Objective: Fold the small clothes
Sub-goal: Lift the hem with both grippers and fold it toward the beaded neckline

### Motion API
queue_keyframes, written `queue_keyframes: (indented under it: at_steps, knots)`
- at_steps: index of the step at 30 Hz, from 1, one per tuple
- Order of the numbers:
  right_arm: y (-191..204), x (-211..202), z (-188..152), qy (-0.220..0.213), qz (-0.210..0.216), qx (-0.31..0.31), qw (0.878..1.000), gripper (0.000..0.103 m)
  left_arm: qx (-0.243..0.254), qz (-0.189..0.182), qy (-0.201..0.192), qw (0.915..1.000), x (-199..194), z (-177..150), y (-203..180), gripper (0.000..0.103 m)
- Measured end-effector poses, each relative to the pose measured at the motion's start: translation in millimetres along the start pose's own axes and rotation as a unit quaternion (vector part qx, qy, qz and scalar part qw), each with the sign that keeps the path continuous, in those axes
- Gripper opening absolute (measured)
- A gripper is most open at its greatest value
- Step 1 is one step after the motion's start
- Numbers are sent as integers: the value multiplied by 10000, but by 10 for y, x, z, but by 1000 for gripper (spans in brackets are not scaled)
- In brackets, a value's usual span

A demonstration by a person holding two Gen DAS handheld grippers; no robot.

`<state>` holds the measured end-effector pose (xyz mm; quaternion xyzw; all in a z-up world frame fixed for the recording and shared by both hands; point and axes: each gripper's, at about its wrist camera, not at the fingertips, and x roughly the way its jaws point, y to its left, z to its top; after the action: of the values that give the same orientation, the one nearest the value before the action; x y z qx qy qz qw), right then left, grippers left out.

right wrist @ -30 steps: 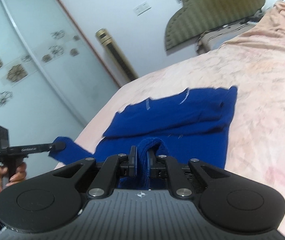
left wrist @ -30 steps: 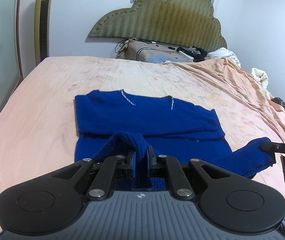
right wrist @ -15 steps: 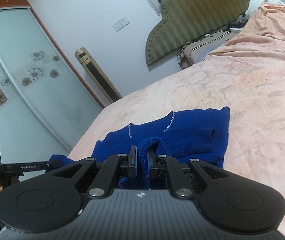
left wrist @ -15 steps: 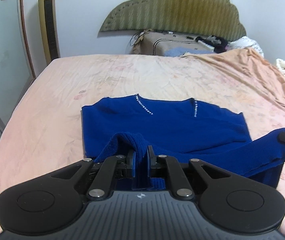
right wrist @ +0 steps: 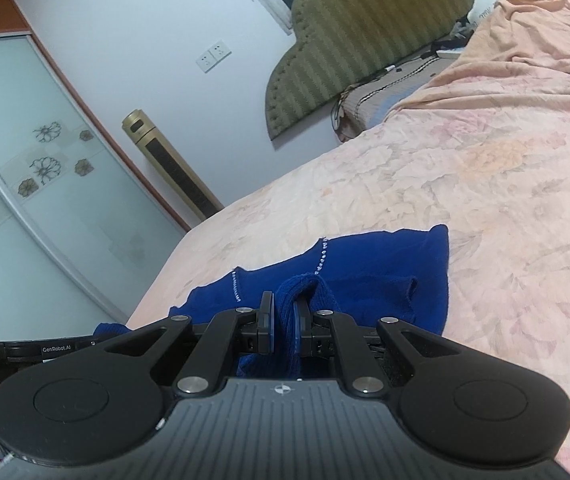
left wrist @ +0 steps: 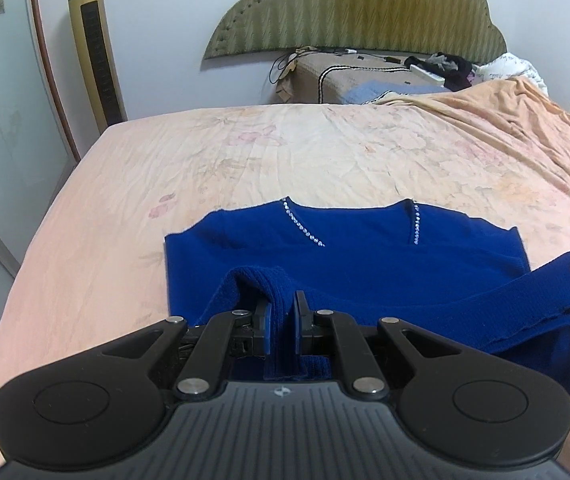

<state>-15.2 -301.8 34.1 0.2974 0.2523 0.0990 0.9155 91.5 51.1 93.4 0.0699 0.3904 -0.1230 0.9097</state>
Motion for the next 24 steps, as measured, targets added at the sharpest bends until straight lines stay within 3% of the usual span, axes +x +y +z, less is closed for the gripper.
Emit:
queue_keyframes:
  at_steps: [11,24]
  knots:
    - [-238,410,56,163,-195,320,9992,13,187,182,333,9991,566,188,-74,10]
    - [-683,922,101,471,-254,1191,9914,13,-444,89,598,9972,1150,317,172,12]
